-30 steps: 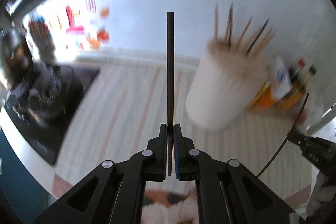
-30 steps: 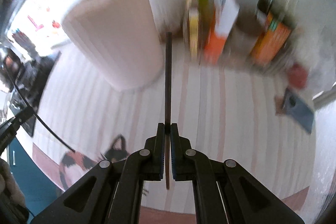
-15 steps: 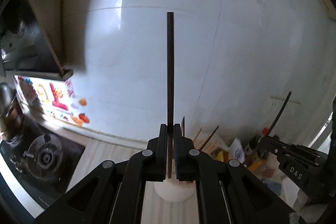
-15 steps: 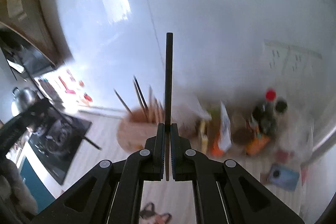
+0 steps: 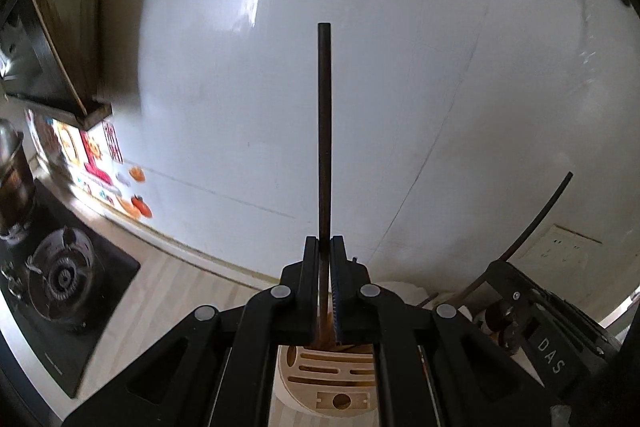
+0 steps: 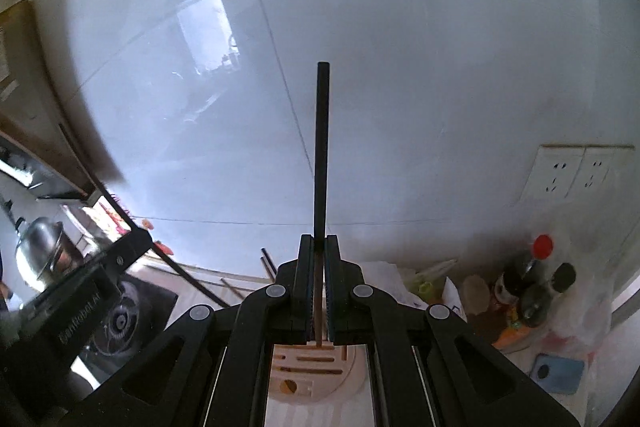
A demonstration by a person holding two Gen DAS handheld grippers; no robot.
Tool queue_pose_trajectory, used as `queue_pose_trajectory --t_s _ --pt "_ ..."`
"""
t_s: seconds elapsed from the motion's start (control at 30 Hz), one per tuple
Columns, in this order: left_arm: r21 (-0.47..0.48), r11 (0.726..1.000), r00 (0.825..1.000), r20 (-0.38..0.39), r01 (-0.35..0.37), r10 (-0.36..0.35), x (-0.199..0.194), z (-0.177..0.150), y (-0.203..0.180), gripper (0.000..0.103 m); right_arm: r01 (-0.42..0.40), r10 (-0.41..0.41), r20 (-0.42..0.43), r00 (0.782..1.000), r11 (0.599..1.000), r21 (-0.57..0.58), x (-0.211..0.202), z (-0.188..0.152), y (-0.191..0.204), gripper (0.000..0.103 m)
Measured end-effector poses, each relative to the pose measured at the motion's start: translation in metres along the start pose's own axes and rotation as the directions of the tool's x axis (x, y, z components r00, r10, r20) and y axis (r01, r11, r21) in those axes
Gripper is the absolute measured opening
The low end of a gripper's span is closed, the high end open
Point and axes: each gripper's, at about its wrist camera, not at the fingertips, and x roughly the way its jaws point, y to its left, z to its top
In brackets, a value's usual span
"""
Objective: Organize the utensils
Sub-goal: 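Lift both held dark chopsticks and carry them over the cream holder, then open both tools to drop the dark chopsticks into the cream holder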
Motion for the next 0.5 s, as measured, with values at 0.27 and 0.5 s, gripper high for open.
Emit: queue_pose_trajectory --t_s 0.27,0.5 --pt "-0.031 0.999 0.996 -0.085 0.020 -0.023 0.035 -0.012 0.001 0.003 0.006 -0.005 -0.036 0.999 1.000 0.029 0.031 -0.010 -0.013 0.005" --pt "-0.012 0.998 0.978 -0.199 0.064 -0.065 0.055 -0.022 -0.004 0.004 -0.007 0.009 -0.087 0.996 1.000 0.025 0.043 -0.012 -0.016 0.005"
